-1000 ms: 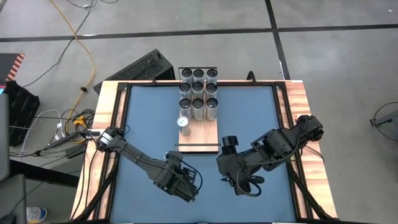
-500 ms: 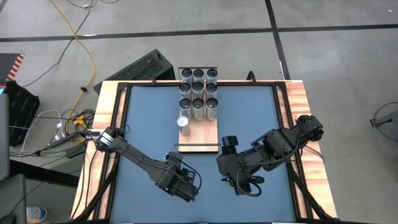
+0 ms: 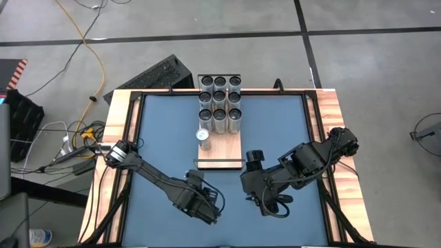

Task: Place canned beverage on shelf
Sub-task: Put the left blue soda can on the shelf

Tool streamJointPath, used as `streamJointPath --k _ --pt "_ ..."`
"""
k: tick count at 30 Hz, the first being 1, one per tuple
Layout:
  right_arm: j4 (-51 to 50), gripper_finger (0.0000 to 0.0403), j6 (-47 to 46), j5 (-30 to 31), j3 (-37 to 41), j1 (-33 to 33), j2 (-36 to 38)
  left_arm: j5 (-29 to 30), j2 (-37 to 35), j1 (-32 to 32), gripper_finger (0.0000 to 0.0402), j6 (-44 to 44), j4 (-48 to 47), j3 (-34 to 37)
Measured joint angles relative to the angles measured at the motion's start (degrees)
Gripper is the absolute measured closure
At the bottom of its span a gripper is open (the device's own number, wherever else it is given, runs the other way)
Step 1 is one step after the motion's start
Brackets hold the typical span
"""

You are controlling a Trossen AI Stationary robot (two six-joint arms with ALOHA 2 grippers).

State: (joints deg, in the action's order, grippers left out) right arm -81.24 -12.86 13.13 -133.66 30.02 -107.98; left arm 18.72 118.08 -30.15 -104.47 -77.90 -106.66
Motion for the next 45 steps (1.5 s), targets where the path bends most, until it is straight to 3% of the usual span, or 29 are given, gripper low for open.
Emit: streamJointPath --k 10,16,24,30,39,42,45 --pt "-2.1 0.0092 0.5 0.0 0.0 0.2 0.0 1.7 0.2 -0.1 0.0179 8.1 2.2 -0.9" --pt "-2.0 0.0092 3.5 0.0 0.0 1.7 1.9 4.8 0.3 -1.5 0.0179 16.1 3.1 -8.1" --pt "-2.1 0.0092 2.9 0.3 0.0 2.3 6.6 11.0 0.2 -1.2 0.0179 30.8 -3.9 -19.9" --pt "-2.5 0.0092 2.4 0.6 0.0 2.3 9.2 12.3 0.0 2.4 0.0179 44.5 -6.9 -28.4" --pt "-6.1 0.0092 2.4 3.9 0.0 1.9 11.3 18.1 -7.5 11.8 0.0179 66.9 -2.9 -27.6" --pt "-7.4 0.0092 2.3 5.2 0.0 0.8 11.4 15.5 -8.3 16.9 0.0179 77.0 -0.5 -27.6" --pt "-8.1 0.0092 2.2 5.5 0.0 -0.5 11.6 8.6 -8.3 22.3 0.0179 87.4 1.8 -27.6"
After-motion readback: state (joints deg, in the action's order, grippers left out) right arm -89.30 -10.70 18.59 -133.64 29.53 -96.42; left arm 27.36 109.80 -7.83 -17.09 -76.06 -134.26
